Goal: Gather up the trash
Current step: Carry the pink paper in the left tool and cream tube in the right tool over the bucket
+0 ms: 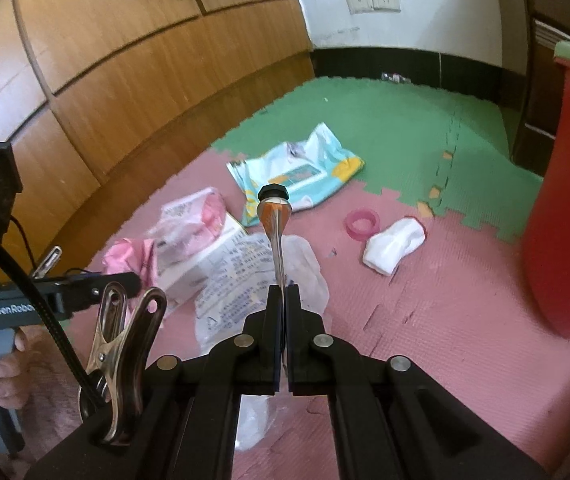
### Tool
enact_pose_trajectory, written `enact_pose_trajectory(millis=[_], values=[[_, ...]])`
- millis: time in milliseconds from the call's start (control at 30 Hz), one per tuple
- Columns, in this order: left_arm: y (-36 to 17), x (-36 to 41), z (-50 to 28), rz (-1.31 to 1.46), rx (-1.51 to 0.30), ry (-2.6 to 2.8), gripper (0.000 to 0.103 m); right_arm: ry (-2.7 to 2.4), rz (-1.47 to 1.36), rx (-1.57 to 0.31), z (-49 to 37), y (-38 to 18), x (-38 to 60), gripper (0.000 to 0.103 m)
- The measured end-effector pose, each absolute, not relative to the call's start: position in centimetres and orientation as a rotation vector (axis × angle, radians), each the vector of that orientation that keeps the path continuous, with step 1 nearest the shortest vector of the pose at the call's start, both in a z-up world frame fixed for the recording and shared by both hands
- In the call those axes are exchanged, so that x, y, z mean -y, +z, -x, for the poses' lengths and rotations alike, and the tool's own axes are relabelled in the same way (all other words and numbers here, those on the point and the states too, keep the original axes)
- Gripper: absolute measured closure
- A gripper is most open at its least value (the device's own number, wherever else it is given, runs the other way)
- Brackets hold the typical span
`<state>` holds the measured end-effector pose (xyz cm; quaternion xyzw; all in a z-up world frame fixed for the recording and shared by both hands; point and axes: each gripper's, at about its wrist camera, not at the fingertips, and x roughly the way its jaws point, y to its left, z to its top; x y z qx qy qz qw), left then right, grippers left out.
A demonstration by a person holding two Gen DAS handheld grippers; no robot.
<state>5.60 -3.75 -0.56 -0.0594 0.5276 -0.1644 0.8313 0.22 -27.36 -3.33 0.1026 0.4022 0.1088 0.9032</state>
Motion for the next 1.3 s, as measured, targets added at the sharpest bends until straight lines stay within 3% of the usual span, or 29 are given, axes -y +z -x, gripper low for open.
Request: enact_pose_trajectory(millis=[500, 867, 1300], values=[[6.6, 9.7, -1.9, 0.03, -0.991, -0.474, 0.062, 0.163, -0.146, -0.713, 5.2, 3.4, 29.0, 0.101], [11.5, 15.6, -1.2, -0.051, -0.922, -0.545, 0.062, 0.064, -0.293, -0.568, 8.8, 7.3, 35.9, 0.101], [14.9, 26.0, -1.9, -0.103, -0.861, -0.655, 0.062, -0.069, -0.201, -0.504, 10.0, 11.3, 43.2, 0.101]])
